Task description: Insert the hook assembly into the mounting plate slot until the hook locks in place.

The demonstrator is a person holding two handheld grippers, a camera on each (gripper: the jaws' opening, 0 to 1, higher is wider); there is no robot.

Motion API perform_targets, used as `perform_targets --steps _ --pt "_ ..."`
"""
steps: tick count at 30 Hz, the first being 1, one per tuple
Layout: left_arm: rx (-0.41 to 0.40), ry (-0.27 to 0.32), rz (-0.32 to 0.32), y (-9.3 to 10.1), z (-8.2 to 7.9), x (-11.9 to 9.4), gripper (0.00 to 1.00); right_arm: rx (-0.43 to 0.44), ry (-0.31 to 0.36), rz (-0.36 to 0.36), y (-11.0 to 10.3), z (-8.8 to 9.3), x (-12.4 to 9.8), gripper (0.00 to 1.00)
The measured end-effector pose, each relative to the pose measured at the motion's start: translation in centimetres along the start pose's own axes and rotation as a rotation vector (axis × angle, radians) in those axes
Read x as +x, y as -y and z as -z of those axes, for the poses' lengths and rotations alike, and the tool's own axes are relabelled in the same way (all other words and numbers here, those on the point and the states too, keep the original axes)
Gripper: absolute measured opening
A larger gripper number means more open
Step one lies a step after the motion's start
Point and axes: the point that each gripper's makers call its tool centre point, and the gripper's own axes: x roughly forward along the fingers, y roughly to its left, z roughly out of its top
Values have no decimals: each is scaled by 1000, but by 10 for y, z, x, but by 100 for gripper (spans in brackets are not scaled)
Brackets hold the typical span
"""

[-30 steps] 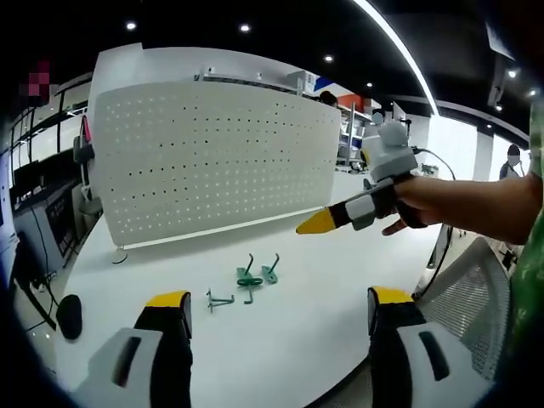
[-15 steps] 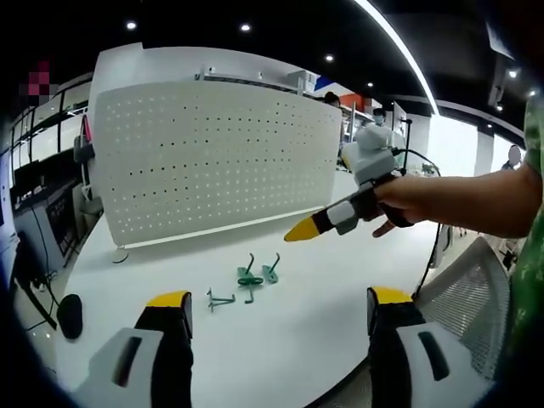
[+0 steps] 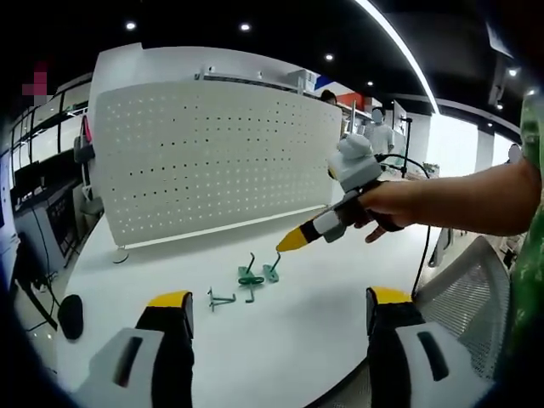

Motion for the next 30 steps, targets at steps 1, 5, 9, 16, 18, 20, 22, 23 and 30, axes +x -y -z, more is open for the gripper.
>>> perform_targets --steps 1,5,9,16,18,20,22,23,30 --pt "0 1 0 0 0 0 86 2 -3 2 0 0 1 51" --pt "0 0 -1 -1 0 0 85 12 -5 0 -1 1 4 47" --pt "1 -2 1 0 0 0 85 24 -17 5 1 4 9 42" --pt "3 -6 3 0 1 0 85 44 -22 26 5 7 14 35" --pt "4 -7 5 0 1 0 85 51 -22 29 6 7 16 34" --pt "5 -9 7 1 2 0 85 74 -34 31 6 9 19 31" --pt "6 -12 8 1 2 1 85 83 -33 28 6 8 19 29" --pt "7 -12 8 1 2 1 85 85 -33 30 6 8 20 29" --pt "6 -13 11 2 2 1 84 102 -45 41 9 11 24 23"
